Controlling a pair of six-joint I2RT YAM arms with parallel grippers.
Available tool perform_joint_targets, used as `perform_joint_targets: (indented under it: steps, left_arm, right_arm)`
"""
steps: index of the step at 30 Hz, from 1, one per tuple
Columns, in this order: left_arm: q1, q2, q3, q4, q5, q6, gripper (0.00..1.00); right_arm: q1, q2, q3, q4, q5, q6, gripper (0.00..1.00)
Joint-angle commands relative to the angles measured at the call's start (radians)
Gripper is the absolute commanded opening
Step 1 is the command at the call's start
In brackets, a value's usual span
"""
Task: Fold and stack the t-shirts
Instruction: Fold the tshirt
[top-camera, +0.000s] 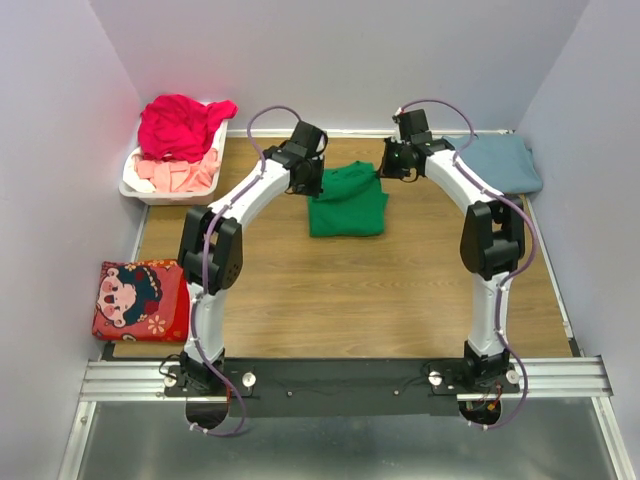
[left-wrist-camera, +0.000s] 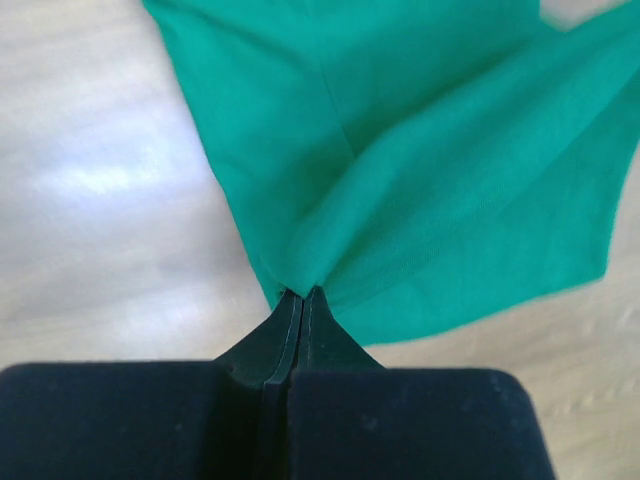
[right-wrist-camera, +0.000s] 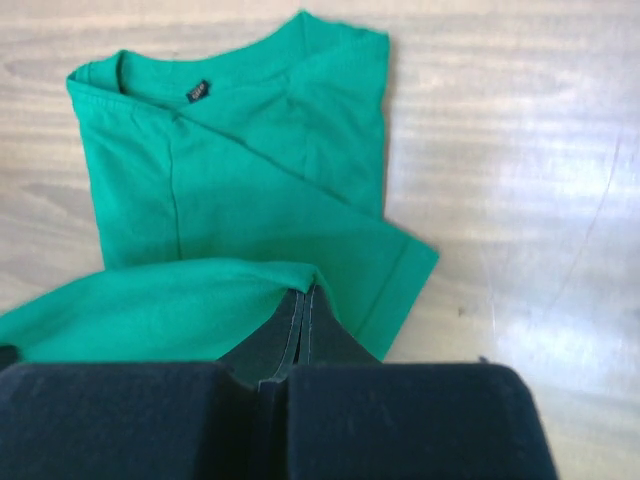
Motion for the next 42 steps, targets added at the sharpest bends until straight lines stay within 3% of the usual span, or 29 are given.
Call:
perform_joint_targets:
  steps: [1, 13, 22, 28, 32, 33, 35, 40, 42]
  left_arm:
    - [0.065, 0.075, 0.166, -0.03, -0.055, 0.015, 0.0]
    - [0.126, 0.259, 0.389, -0.055, 0.025, 0.043, 0.0]
    - [0.137, 0.414, 0.597, -0.016, 0.152, 0.069, 0.0]
    - [0.139, 0.445, 0.526, 0.111, 0.224, 0.077, 0.01]
    - [0.143, 0.475, 0.527, 0.203, 0.215, 0.068, 0.23]
    - [0.145, 0.478, 0.525, 0.22, 0.206, 0.059, 0.35]
    - [0.154, 0.474, 0.524, 0.278, 0.178, 0.028, 0.46]
    - [0.177, 0.422, 0.513, 0.407, 0.114, -0.035, 0.57]
    - [0.183, 0.396, 0.509, 0.462, 0.097, -0.053, 0.58]
  right_arm:
    - [-0.025, 0.08, 0.1, 0.02, -0.021, -0.018, 0.01]
    - [-0.037, 0.261, 0.353, 0.018, -0.046, -0.004, 0.01]
    - [-0.056, 0.343, 0.413, 0.02, -0.006, 0.016, 0.01]
    - [-0.057, 0.393, 0.436, 0.038, 0.034, 0.04, 0.01]
    - [-0.06, 0.412, 0.445, 0.055, 0.066, 0.066, 0.01]
    - [-0.063, 0.419, 0.448, 0.058, 0.077, 0.071, 0.01]
    - [-0.068, 0.426, 0.46, 0.058, 0.091, 0.092, 0.07]
    - [-0.082, 0.421, 0.471, 0.066, 0.12, 0.123, 0.33]
    - [-0.082, 0.416, 0.47, 0.069, 0.161, 0.135, 0.37]
